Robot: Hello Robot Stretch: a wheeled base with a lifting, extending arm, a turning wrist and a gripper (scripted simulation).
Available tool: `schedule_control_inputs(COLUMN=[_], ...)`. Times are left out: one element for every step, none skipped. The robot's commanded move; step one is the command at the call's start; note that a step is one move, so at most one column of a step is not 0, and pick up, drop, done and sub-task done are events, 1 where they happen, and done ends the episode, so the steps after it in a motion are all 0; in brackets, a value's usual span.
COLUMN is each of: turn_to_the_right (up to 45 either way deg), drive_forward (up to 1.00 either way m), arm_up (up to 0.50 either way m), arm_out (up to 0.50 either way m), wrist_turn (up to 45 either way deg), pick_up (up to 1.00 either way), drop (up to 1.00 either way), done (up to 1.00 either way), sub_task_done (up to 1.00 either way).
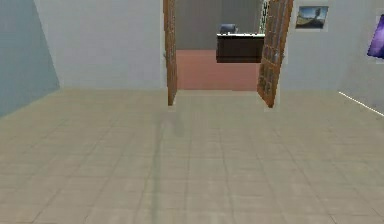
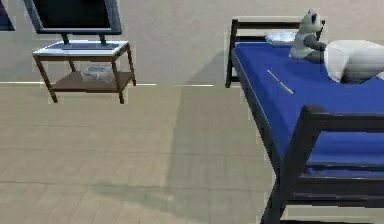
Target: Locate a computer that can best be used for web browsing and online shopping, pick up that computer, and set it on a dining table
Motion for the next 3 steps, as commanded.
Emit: schedule_control_inputs(turn_to_the_right=[3.0, 0.0, 0.0], drive_forward=[0.00, 1.00, 1.00], arm_up=[0.00, 0.00, 0.00], arm_out=[0.00, 0.00, 0.00], wrist_turn=[0.0, 0.0, 0.0], pick_up=[0.00, 0.00, 0.00], drop=[0.00, 0.00, 0.00], done=[0.00, 0.00, 0.00], sub_task_done=[0.00, 0.00, 0.00])
